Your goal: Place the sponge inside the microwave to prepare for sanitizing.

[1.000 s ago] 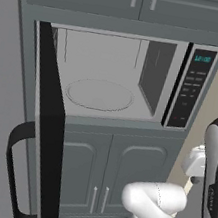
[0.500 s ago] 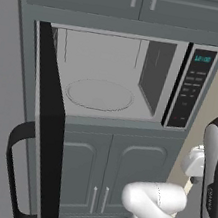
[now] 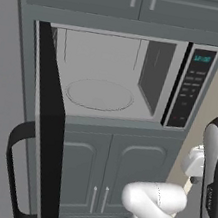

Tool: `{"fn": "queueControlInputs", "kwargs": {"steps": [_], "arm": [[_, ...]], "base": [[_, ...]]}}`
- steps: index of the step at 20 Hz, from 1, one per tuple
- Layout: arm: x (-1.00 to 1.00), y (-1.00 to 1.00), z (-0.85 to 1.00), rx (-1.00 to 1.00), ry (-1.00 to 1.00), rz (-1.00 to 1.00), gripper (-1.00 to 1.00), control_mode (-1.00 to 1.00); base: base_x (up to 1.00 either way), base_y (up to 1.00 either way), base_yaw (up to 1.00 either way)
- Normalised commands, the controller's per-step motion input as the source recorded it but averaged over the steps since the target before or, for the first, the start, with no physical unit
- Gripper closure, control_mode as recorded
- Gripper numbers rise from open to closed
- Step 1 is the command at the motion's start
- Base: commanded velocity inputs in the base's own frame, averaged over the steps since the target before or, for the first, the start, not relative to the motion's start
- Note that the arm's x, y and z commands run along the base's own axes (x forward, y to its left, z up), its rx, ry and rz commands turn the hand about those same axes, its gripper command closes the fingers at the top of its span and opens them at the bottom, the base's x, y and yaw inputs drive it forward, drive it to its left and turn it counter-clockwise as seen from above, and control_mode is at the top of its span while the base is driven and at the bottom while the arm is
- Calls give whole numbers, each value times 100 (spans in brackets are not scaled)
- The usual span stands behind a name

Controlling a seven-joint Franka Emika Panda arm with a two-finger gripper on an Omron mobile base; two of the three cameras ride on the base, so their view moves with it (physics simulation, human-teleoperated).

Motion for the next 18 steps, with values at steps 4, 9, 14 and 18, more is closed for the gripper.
{"fn": "queueControlInputs", "kwargs": {"steps": [4, 9, 14, 18], "arm": [[0, 0, 0, 0, 0, 0, -100, 100], [0, 0, 0, 0, 0, 0, -100, 100], [0, 0, 0, 0, 0, 0, -100, 100], [0, 0, 0, 0, 0, 0, -100, 100]], "base": [[-39, 0, -3], [-51, 0, -1], [-35, 0, 0], [-50, 0, 1]]}}
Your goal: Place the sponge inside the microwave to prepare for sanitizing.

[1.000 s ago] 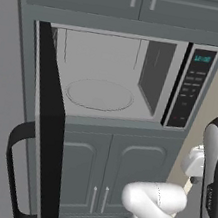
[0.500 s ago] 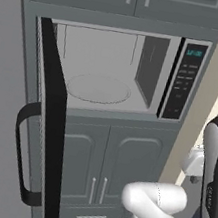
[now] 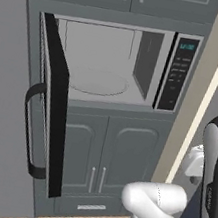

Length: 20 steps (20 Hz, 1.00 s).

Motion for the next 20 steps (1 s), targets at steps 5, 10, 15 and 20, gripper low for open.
{"fn": "queueControlInputs", "kwargs": {"steps": [5, 10, 15, 20], "arm": [[0, 0, 0, 0, 0, 0, -100, 100], [0, 0, 0, 0, 0, 0, -100, 100], [0, 0, 0, 0, 0, 0, -100, 100], [0, 0, 0, 0, 0, 0, -100, 100]], "base": [[-27, 2, 12], [-29, 10, 0], [-52, 26, -11], [-30, 42, -11]]}}
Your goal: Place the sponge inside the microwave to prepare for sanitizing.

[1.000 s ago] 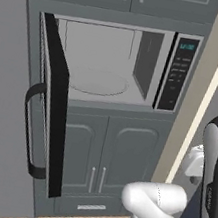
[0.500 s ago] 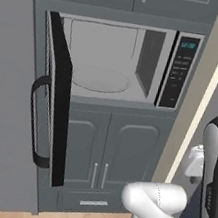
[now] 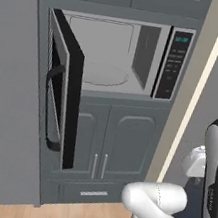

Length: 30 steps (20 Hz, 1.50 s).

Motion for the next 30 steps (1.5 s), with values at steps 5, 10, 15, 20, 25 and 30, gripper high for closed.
{"fn": "queueControlInputs", "kwargs": {"steps": [5, 10, 15, 20, 25, 30], "arm": [[0, 0, 0, 0, 0, 0, -100, 100], [0, 0, 0, 0, 0, 0, -100, 100], [0, 0, 0, 0, 0, 0, -100, 100], [0, 0, 0, 0, 0, 0, -100, 100], [0, 0, 0, 0, 0, 0, -100, 100], [0, 0, 0, 0, 0, 0, -100, 100]], "base": [[-2, 61, -8], [-17, 54, -5], [-36, 32, -2], [-42, 18, -2], [-35, 37, 0], [-27, 46, 0]]}}
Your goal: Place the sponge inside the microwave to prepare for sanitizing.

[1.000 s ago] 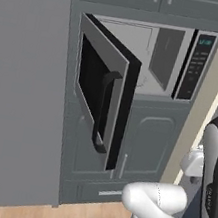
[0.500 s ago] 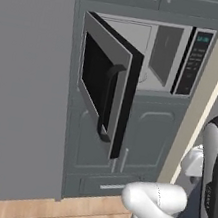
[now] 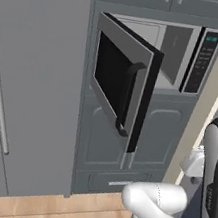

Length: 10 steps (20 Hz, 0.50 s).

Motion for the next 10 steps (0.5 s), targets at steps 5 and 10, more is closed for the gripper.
{"fn": "queueControlInputs", "kwargs": {"steps": [5, 10], "arm": [[0, 0, 0, 0, 0, 0, -100, 100], [0, 0, 0, 0, 0, 0, -100, 100]], "base": [[-18, 48, 0], [-16, 57, 0]]}}
